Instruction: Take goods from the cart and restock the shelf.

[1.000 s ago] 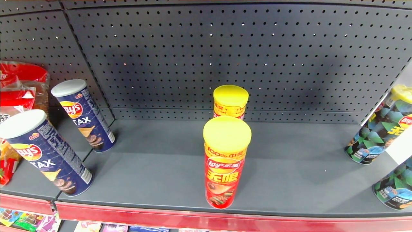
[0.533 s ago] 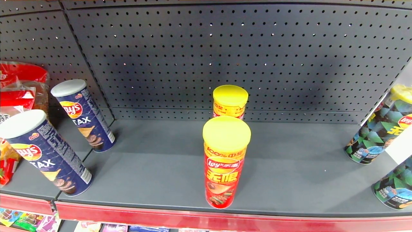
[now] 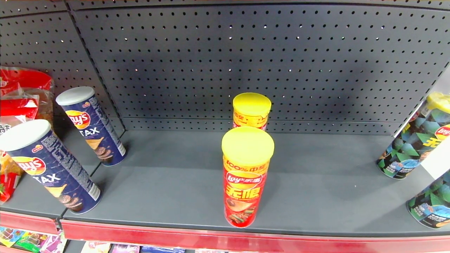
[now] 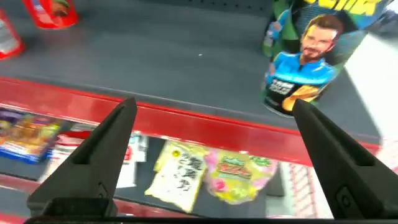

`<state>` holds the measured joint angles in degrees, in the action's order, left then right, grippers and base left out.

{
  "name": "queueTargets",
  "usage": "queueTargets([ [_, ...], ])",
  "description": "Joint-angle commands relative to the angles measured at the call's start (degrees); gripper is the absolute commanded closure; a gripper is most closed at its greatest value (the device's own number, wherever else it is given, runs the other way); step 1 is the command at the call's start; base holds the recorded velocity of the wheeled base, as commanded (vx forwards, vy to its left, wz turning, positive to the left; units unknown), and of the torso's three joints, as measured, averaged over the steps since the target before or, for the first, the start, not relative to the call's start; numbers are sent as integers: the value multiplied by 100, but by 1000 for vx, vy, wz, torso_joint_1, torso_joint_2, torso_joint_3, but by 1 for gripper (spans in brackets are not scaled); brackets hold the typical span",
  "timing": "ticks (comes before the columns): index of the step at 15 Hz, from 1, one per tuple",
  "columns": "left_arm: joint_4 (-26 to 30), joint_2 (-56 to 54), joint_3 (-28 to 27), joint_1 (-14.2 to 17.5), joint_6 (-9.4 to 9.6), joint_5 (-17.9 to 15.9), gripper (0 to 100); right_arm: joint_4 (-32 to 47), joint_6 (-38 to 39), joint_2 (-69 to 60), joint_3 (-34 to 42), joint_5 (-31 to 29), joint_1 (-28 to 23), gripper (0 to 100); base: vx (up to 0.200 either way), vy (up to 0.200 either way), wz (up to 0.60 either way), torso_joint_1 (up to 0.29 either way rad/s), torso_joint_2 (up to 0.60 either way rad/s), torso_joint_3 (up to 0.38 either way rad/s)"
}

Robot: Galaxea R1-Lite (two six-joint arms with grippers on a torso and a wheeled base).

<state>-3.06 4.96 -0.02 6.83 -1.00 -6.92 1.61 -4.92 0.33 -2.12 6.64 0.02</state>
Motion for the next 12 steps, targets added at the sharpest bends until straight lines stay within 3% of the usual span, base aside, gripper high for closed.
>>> queueTargets([
  [1,7,22,2,3,74,-310,0,24,123,81,-8,39,42,0,0,0,0,0,0,0],
  [3,16,22,2,3,126,148,0,-82,167,-24,45,-348,6,0,0,0,0,0,0,0],
  [4,25,31,2,3,126,596,0,-231,185,-24,80,-867,6,0,0,0,0,0,0,0],
  [5,113,31,2,3,56,1009,0,-328,220,-24,124,-1007,6,0,0,0,0,0,0,0],
  [6,192,31,2,3,-93,1053,0,-345,211,-24,142,-374,6,0,0,0,0,0,0,0],
  [8,306,31,2,3,-111,815,0,-222,167,-33,212,-58,6,0,0,0,0,0,0,0],
  [9,306,31,2,3,-85,631,0,-205,211,-33,212,-84,6,0,0,0,0,0,0,0],
  [10,306,31,2,3,74,561,0,-205,229,-24,212,-84,6,0,0,0,0,0,0,0],
  [12,315,31,2,3,91,561,0,-187,440,-24,212,-128,6,0,0,0,0,0,0,0],
])
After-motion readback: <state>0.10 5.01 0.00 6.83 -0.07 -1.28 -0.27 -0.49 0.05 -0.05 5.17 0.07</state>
